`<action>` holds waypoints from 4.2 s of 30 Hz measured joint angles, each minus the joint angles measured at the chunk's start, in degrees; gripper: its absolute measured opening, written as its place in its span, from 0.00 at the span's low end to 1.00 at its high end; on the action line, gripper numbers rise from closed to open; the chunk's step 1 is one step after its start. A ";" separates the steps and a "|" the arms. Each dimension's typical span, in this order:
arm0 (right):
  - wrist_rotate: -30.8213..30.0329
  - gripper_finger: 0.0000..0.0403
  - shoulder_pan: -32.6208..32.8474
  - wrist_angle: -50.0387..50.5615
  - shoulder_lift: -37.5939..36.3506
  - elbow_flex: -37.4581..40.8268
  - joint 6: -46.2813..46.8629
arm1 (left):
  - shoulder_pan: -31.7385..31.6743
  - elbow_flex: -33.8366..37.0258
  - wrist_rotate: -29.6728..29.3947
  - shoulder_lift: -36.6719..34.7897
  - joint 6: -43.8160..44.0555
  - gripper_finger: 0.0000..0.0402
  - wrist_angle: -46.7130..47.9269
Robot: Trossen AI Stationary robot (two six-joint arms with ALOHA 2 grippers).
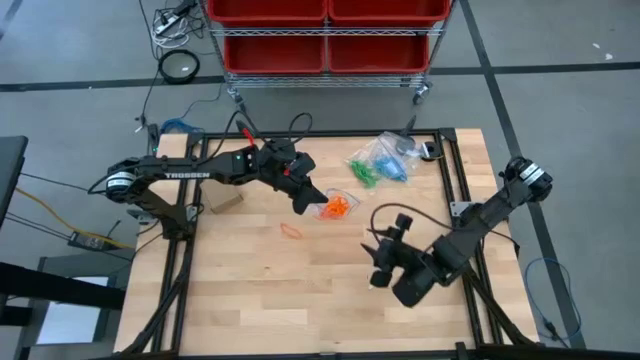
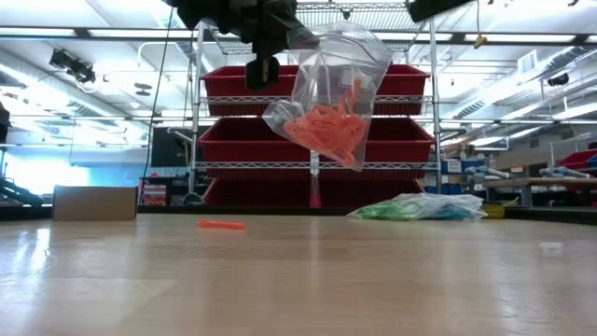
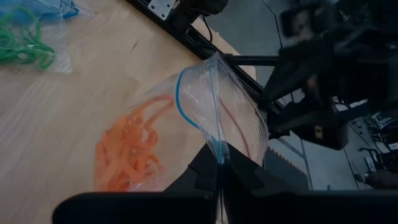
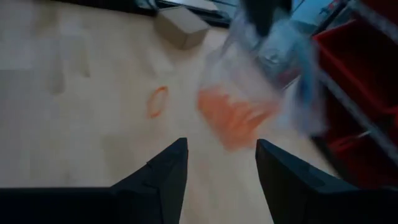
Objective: Sort rubber bands
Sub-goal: Put the orange rubber band into the transparent zip bag
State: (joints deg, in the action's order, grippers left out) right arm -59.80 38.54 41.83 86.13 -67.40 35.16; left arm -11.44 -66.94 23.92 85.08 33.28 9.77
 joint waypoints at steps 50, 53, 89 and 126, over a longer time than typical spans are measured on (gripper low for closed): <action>27.90 0.39 -26.29 -74.73 42.11 3.77 -20.87 | 0.70 0.00 -1.39 0.00 0.00 0.04 -0.95; 27.12 0.39 -26.03 -74.51 42.11 3.81 -21.51 | 0.70 0.00 -1.38 0.00 0.00 0.04 -0.97; 40.14 0.00 -30.67 -69.44 40.86 3.72 -19.92 | 0.70 0.00 -1.40 0.00 0.02 0.04 -1.17; 5.67 0.00 -7.56 -38.21 -3.50 4.02 -33.01 | 0.70 0.00 -1.42 0.00 0.22 0.04 -1.32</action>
State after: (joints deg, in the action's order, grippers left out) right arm -54.13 30.98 3.62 82.63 -63.37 2.15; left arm -10.74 -66.94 22.50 85.08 33.50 8.45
